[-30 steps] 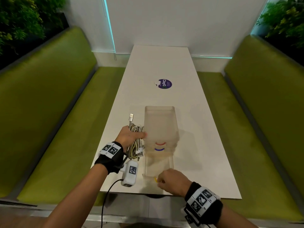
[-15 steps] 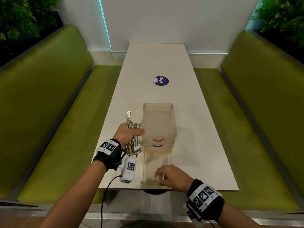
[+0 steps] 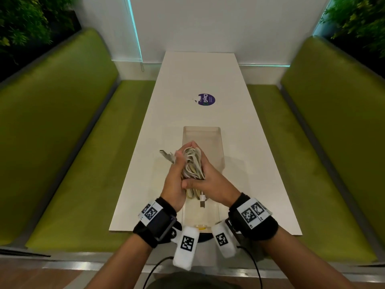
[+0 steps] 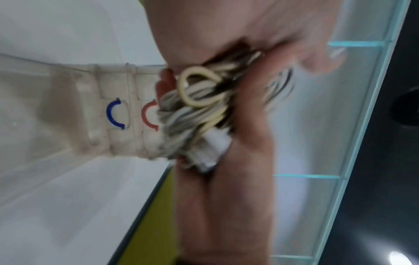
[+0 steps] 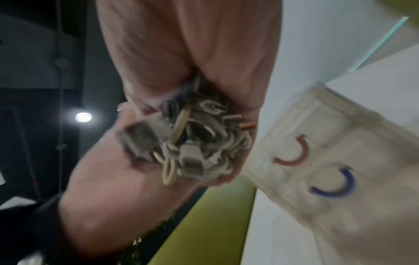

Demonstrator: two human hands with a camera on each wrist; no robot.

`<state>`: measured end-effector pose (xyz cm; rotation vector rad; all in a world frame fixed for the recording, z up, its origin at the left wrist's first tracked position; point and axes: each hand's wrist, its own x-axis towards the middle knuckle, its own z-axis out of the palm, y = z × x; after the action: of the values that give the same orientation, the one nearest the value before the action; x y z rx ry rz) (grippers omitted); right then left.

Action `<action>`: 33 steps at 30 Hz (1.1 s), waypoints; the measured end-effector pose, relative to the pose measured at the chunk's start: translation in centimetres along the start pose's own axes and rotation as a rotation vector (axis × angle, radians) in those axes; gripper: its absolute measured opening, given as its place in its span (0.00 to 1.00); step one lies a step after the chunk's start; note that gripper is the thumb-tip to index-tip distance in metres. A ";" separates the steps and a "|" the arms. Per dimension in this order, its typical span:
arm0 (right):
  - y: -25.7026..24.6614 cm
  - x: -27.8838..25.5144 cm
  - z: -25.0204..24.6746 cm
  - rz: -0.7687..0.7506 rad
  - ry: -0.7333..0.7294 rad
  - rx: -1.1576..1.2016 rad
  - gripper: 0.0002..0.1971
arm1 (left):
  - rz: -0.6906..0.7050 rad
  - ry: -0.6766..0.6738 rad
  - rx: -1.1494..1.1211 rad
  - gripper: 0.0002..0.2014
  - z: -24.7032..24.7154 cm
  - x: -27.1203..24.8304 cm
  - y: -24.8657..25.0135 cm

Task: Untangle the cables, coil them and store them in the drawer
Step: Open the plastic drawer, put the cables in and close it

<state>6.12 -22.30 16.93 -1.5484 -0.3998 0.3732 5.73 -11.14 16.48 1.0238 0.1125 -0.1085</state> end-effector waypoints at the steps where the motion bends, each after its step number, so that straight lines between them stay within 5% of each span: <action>1: 0.4 -0.2 -0.1 0.009 0.033 0.001 0.44 | -0.026 0.003 -0.044 0.40 0.2 -0.1 0.1; 6: 2.3 -1.5 1.0 0.014 0.301 -0.112 0.34 | -0.070 -0.031 0.156 0.36 -0.2 -0.4 -1.3; 9: 3.1 -2.1 0.2 0.077 0.329 -0.159 0.29 | -0.086 -0.123 0.625 0.56 -1.6 0.0 -2.9; 12: 4.8 -2.9 -0.8 0.177 0.300 -0.247 0.27 | -0.028 -0.091 0.754 0.63 -2.8 1.0 -2.4; 16: 7.5 -2.9 -1.4 0.459 0.251 -0.602 0.32 | 0.055 -0.060 0.894 0.58 -3.6 3.2 -1.2; 19: 8.5 -1.8 -0.8 0.629 0.113 -0.911 0.32 | 0.092 -0.198 1.243 0.45 -4.2 5.4 -0.9; 23: 9.3 0.0 0.5 0.673 0.035 -1.093 0.27 | 0.051 -0.406 1.456 0.34 -5.4 7.3 -1.6; 29: 10.3 1.3 1.7 0.809 0.066 -1.339 0.32 | 0.142 -0.373 1.527 0.25 -5.1 7.6 -1.2; 33: 9.6 2.1 2.3 0.816 -0.033 -1.399 0.24 | 0.137 -0.411 1.544 0.25 -5.0 7.7 -1.1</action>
<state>7.12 -19.36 7.32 -3.0797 0.0476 0.8370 13.01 -7.73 11.90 2.5091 -0.5060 -0.2946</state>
